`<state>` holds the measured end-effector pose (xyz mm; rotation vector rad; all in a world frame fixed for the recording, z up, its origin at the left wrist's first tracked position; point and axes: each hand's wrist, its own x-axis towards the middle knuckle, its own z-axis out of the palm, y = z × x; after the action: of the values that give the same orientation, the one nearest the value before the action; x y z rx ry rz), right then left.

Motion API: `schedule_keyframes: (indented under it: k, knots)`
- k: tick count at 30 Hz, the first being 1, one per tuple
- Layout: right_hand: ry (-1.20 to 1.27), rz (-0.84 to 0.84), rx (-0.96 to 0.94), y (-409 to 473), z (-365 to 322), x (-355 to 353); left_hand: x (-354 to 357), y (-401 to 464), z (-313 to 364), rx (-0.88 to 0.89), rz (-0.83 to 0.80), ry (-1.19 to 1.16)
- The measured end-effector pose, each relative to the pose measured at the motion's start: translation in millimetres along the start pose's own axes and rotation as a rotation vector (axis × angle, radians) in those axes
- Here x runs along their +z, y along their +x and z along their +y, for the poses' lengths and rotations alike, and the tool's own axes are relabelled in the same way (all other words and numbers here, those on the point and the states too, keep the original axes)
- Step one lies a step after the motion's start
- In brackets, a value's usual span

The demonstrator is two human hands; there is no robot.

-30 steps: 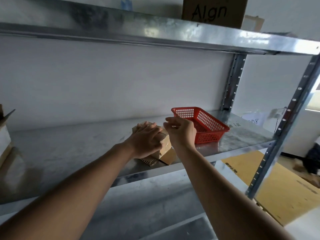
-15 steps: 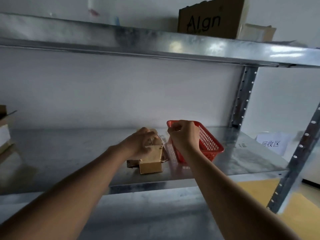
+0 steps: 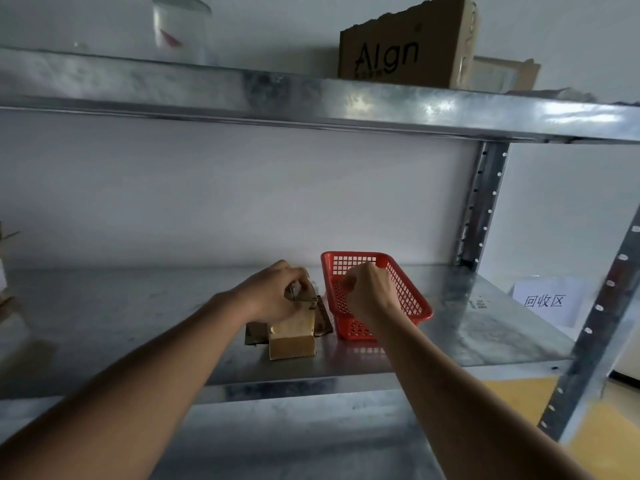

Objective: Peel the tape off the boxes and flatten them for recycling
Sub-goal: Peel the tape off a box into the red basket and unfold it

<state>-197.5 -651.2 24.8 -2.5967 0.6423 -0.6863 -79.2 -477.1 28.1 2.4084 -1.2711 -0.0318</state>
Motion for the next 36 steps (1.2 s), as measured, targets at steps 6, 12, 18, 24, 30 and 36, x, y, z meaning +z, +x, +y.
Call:
schedule_keyframes:
  k: [6, 12, 18, 24, 30, 36]
  knots:
    - [0.018, 0.037, -0.005, 8.2, -2.0, -1.1, 1.1, 1.5, -4.1, 0.017, 0.027, -0.04]
    - [0.109, 0.079, -0.039, 10.0, 1.0, 9.4, -3.7, 4.8, -9.0, 0.003, -0.009, -0.044]
    - [0.137, 0.047, -0.201, 15.3, -3.6, 17.1, -3.6, 2.3, -8.0, 0.005, 0.009, -0.066]
    - [0.112, -0.111, -0.226, 15.1, -18.4, 23.7, 9.2, -9.4, 1.9, 0.038, 0.228, 0.101]
    - [0.128, -0.146, -0.247, 14.8, -36.5, 37.2, -10.7, -32.0, -15.0, -0.035, 0.134, 0.073]
    - [0.145, -0.248, -0.29, 12.5, -60.8, 56.7, -18.3, -56.3, -49.8, -0.042, 0.078, 0.093]
